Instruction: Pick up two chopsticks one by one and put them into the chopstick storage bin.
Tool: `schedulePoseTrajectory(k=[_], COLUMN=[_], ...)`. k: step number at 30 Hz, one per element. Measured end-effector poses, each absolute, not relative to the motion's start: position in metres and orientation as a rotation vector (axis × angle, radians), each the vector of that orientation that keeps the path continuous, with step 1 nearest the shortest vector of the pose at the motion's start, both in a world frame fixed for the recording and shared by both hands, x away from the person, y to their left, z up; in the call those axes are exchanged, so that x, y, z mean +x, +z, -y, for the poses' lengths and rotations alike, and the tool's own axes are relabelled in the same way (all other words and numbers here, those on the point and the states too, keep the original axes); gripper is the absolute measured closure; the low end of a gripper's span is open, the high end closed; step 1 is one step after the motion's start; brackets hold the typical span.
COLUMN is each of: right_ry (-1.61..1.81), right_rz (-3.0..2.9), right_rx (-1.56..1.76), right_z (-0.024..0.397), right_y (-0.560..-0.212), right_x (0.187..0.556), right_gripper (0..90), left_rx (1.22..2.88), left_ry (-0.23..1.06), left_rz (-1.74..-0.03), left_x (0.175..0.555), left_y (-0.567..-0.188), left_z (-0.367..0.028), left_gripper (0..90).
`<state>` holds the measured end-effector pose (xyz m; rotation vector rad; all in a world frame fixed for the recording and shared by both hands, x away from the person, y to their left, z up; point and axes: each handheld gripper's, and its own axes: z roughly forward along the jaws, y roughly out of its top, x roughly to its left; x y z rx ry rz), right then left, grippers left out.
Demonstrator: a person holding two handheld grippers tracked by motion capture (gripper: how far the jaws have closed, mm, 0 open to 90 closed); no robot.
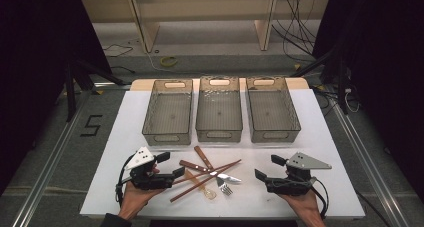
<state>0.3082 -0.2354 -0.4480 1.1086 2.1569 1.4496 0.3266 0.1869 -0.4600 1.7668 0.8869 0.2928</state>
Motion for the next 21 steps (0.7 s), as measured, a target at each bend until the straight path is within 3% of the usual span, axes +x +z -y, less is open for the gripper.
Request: schedulePoseTrajectory(k=[21], right_ry=[1.448], right_rz=[-2.156], right_rx=[1.094], right_z=[0.235], right_y=[-0.445], right_x=[0.308], right_gripper=[20.9], left_rx=[1.919], left_ry=[0.228], left_rz=[-0.881], left_x=[0.335], left_y=[-0.447], left_z=[-0.176], left_gripper=[21.9])
